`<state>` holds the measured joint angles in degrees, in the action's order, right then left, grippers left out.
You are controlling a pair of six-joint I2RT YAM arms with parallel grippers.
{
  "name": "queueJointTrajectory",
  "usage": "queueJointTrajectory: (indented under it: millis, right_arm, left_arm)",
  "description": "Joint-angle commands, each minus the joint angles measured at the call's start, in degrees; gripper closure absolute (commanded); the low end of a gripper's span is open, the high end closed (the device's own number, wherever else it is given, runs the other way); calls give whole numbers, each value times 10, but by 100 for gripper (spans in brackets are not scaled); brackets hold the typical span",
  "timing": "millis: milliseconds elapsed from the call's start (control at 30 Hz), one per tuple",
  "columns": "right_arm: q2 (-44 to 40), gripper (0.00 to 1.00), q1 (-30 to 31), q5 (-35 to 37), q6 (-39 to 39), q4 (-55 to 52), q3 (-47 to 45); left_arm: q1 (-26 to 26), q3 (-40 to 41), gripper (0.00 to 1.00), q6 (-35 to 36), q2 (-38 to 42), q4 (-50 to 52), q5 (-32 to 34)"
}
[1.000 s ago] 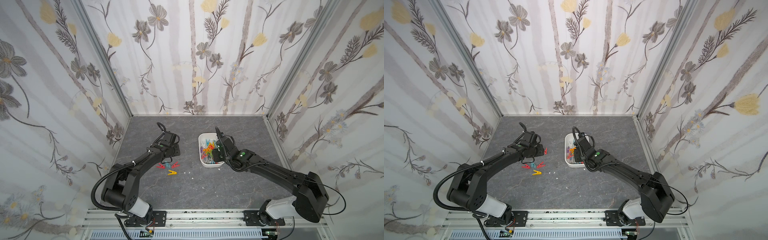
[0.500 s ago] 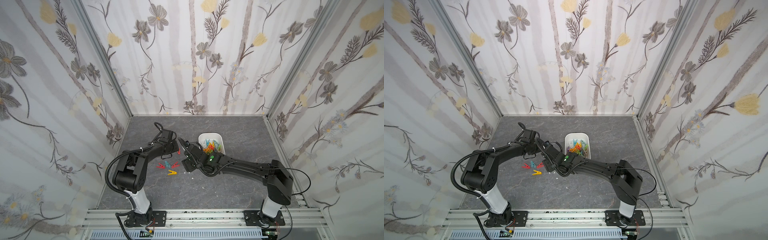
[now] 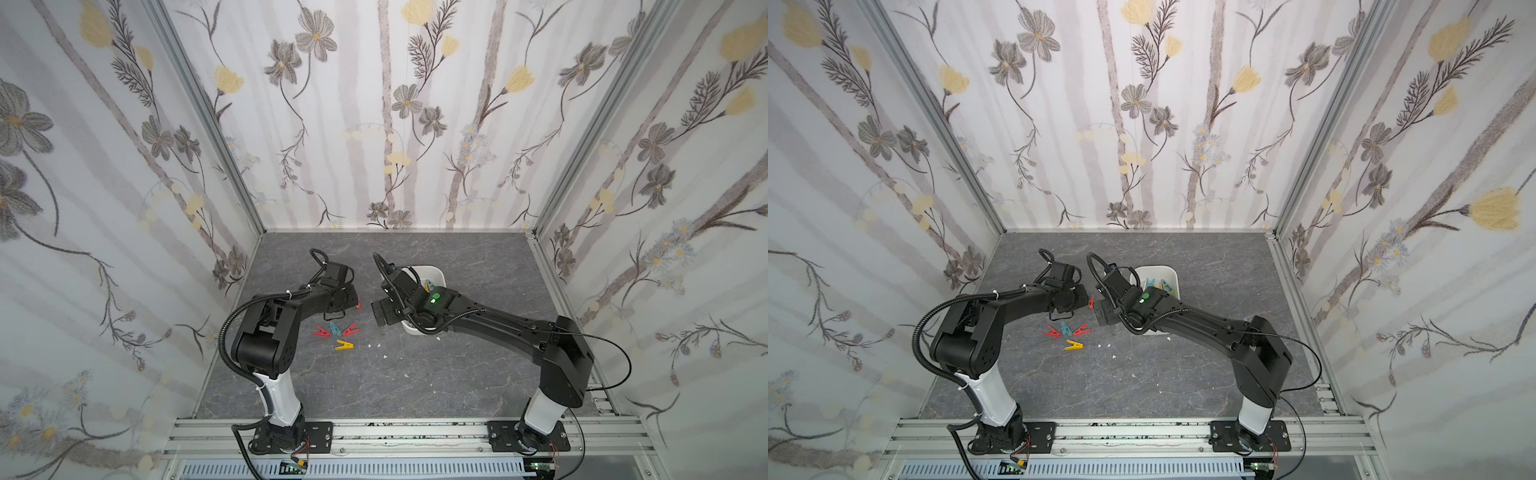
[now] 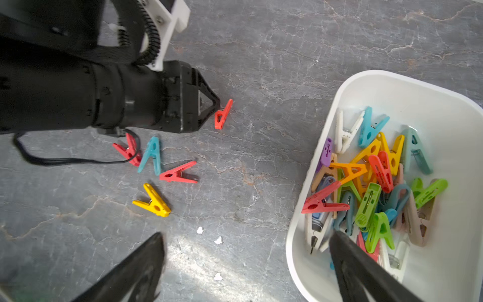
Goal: Put the clothespins into the storage box
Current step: Pick up the clothespin from the center of the board.
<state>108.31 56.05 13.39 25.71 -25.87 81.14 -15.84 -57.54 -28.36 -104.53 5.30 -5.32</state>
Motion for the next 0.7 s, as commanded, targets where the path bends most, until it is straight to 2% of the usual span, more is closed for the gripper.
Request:
queueJointTrajectory:
  millis: [0,100,233,433,600,667]
  right_arm:
    - [-4,7,-2,3,21,9,-4]
    - [-2,11,-4,-4,34,9,-9]
    - [-5,11,-4,-7,42,13,-14]
    - [-7,11,-6,-3,43,16,-17]
    - [-17,11,-9,0,47,22,-29]
    - [-25,12,-13,0,52,27,-36]
  left_arm:
    - [-1,-8,61,-5,-11,-12,9]
    - [-3,-16,65,-1,-22,-8,13]
    - [-10,-26,79,11,-32,10,33]
    - [-29,-42,93,31,-36,42,59]
    - [-34,-49,100,42,-18,66,70]
    - [-38,-54,100,43,-3,75,68]
